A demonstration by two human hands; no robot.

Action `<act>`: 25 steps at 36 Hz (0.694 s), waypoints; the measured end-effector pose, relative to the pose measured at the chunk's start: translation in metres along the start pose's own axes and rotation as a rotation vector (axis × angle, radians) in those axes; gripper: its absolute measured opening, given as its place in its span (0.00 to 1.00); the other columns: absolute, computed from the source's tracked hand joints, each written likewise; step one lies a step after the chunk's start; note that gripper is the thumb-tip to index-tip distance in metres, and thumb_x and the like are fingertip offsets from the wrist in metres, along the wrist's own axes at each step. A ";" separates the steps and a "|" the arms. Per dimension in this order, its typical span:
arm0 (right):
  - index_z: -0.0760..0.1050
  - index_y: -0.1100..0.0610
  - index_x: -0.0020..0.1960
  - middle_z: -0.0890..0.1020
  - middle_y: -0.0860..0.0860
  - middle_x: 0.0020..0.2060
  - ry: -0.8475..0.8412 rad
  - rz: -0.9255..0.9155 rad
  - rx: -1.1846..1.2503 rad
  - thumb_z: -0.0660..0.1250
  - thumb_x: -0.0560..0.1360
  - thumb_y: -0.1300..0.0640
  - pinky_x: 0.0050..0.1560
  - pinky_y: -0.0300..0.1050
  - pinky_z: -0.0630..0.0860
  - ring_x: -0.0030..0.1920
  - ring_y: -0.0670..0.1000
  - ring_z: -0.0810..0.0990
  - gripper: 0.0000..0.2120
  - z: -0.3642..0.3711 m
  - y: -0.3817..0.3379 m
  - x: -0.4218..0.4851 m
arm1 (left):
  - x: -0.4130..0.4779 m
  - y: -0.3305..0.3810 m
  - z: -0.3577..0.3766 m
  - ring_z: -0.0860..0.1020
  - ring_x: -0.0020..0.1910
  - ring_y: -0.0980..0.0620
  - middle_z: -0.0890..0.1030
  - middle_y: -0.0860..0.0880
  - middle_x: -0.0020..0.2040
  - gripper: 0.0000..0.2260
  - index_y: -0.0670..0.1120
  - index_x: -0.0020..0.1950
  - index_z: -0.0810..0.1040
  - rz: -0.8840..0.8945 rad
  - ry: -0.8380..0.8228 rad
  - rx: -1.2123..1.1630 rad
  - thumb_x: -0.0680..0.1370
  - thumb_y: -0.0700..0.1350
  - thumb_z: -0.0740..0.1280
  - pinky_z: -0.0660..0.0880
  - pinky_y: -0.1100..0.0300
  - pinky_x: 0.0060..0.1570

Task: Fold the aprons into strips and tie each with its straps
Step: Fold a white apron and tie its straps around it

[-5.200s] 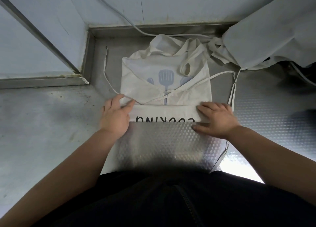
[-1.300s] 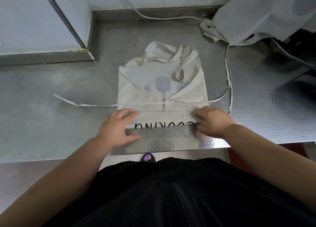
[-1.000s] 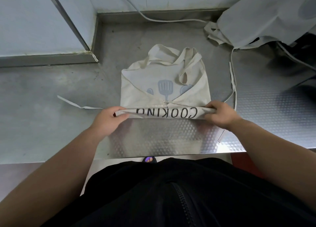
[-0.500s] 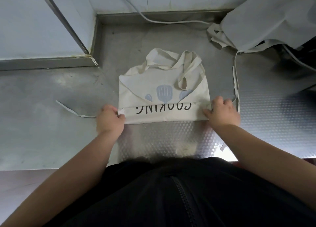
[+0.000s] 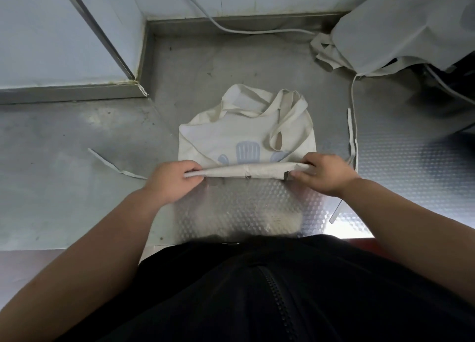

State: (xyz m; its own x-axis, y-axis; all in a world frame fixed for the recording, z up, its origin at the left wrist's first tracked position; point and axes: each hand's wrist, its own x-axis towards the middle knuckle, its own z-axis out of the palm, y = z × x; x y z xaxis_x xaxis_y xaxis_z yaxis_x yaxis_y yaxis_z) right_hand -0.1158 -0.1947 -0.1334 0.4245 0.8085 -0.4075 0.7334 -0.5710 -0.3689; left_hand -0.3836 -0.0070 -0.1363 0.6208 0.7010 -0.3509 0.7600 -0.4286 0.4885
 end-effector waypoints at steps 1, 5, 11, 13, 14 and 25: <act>0.74 0.54 0.50 0.78 0.51 0.41 -0.026 0.035 0.046 0.66 0.74 0.42 0.42 0.44 0.67 0.46 0.54 0.76 0.16 -0.001 0.000 -0.001 | 0.001 -0.002 -0.003 0.78 0.43 0.50 0.82 0.50 0.43 0.03 0.51 0.47 0.82 -0.053 -0.049 -0.082 0.75 0.46 0.69 0.69 0.60 0.41; 0.71 0.52 0.43 0.76 0.49 0.38 -0.067 0.106 0.183 0.67 0.74 0.47 0.37 0.43 0.66 0.43 0.52 0.75 0.09 -0.002 0.002 -0.005 | 0.000 -0.011 -0.011 0.73 0.38 0.53 0.78 0.50 0.39 0.08 0.49 0.43 0.80 -0.192 -0.137 -0.377 0.68 0.50 0.74 0.65 0.59 0.38; 0.73 0.55 0.52 0.76 0.52 0.44 -0.063 0.168 0.239 0.66 0.75 0.50 0.43 0.43 0.68 0.45 0.53 0.74 0.11 0.001 0.000 -0.012 | -0.002 -0.011 -0.006 0.74 0.41 0.53 0.78 0.50 0.42 0.05 0.50 0.45 0.77 -0.241 -0.106 -0.387 0.73 0.46 0.72 0.67 0.61 0.38; 0.73 0.56 0.52 0.76 0.52 0.44 -0.053 0.182 0.264 0.66 0.75 0.50 0.42 0.43 0.69 0.45 0.54 0.75 0.11 0.002 0.000 -0.013 | -0.002 -0.009 -0.006 0.74 0.41 0.53 0.78 0.50 0.45 0.07 0.48 0.49 0.77 -0.254 -0.106 -0.404 0.73 0.46 0.72 0.68 0.62 0.37; 0.72 0.55 0.51 0.76 0.52 0.43 -0.037 0.186 0.281 0.67 0.75 0.50 0.40 0.43 0.69 0.45 0.54 0.75 0.11 0.001 0.000 -0.013 | -0.001 -0.009 -0.007 0.74 0.40 0.54 0.78 0.50 0.45 0.08 0.48 0.50 0.77 -0.258 -0.100 -0.405 0.74 0.46 0.72 0.68 0.62 0.35; 0.68 0.55 0.49 0.73 0.48 0.36 -0.034 0.232 0.233 0.65 0.76 0.49 0.35 0.42 0.69 0.38 0.52 0.74 0.10 0.013 -0.004 -0.018 | 0.002 -0.012 0.006 0.73 0.49 0.49 0.75 0.47 0.52 0.14 0.44 0.59 0.75 -0.262 -0.027 -0.215 0.76 0.47 0.70 0.65 0.60 0.42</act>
State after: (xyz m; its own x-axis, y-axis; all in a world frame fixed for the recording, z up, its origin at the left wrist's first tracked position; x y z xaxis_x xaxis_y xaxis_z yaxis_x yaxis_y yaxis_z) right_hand -0.1332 -0.2090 -0.1359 0.5453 0.6502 -0.5290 0.4766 -0.7596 -0.4425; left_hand -0.3899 -0.0036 -0.1472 0.4172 0.7547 -0.5064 0.8382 -0.1042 0.5354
